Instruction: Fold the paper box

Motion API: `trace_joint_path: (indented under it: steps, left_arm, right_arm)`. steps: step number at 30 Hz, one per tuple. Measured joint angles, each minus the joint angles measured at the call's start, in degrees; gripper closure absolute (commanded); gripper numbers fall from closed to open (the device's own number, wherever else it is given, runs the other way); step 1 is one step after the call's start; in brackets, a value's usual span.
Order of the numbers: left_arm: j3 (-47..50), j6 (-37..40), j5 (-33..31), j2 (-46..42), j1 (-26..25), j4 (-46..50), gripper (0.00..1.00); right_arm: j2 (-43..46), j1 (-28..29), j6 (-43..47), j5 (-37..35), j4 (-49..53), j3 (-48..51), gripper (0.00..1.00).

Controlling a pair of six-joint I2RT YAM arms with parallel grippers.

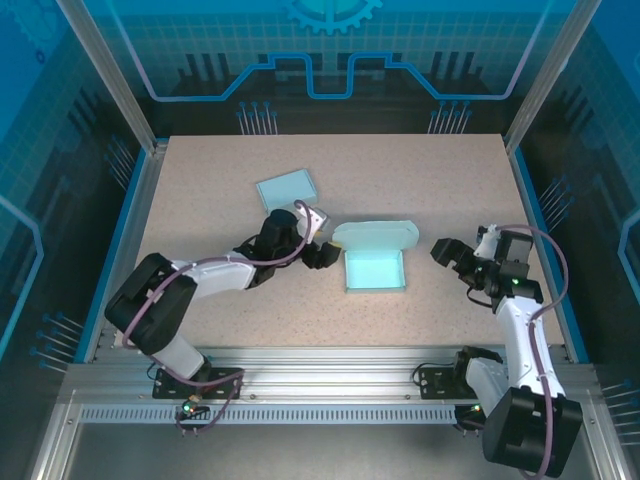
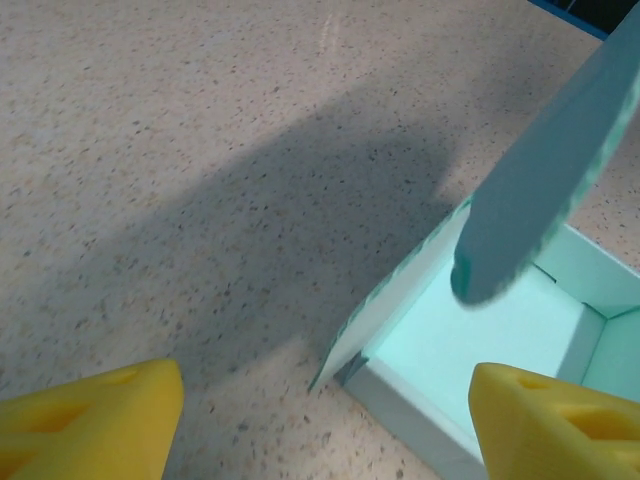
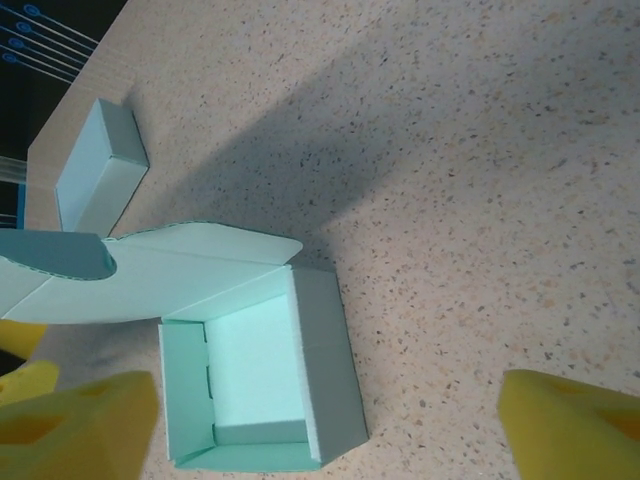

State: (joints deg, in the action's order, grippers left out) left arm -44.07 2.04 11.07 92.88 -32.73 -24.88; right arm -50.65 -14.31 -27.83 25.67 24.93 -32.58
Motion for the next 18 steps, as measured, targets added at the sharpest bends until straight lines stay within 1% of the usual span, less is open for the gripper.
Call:
trace_joint_path:
  steps: [1,4,7,8,11,12,14,15,17,18]
  left_arm:
    - [-0.5,0.1,0.5,0.7,0.0,-0.4,0.27]
    - [-1.8,0.7,1.9,2.5,0.0,-1.3,0.3]
    - [-2.7,1.3,3.1,3.5,0.0,-1.4,0.33]
    - [-2.9,1.4,3.5,3.7,0.0,-1.4,0.34]
    - [-3.5,1.6,4.3,3.9,0.1,-1.4,0.39]
    - [-3.5,1.6,4.4,3.9,0.1,-1.4,0.43]
    - [-3.6,1.7,4.9,4.0,0.3,-1.3,0.45]
    - [-3.7,1.8,5.0,4.1,0.4,-1.3,0.48]
    - [-4.0,2.2,5.3,4.4,0.5,-1.1,0.5]
    - [-4.1,2.4,5.3,4.6,0.6,-1.1,0.53]
  right_arm:
    - [0.0,1.0,0.6,-0.4,0.0,-0.1,0.23]
    - [-0.5,5.2,2.1,-2.8,-0.3,-0.8,0.24]
    - [-2.3,10.1,3.4,-6.0,-0.8,-2.0,0.21]
    - [-3.2,11.7,3.9,-7.3,-1.1,-2.6,0.18]
    - [-6.7,15.3,5.5,-10.8,-2.4,-4.4,0.16]
    - [-8.0,16.0,6.0,-11.8,-3.1,-5.0,0.17]
    - [-10.4,16.9,6.8,-13.3,-4.2,-5.9,0.18]
    - [-11.7,17.2,7.2,-13.9,-4.8,-6.3,0.18]
    - [-14.0,18.0,7.7,-15.1,-5.8,-6.8,0.19]
    - [-15.0,18.5,8.0,-15.7,-6.3,-7.2,0.19]
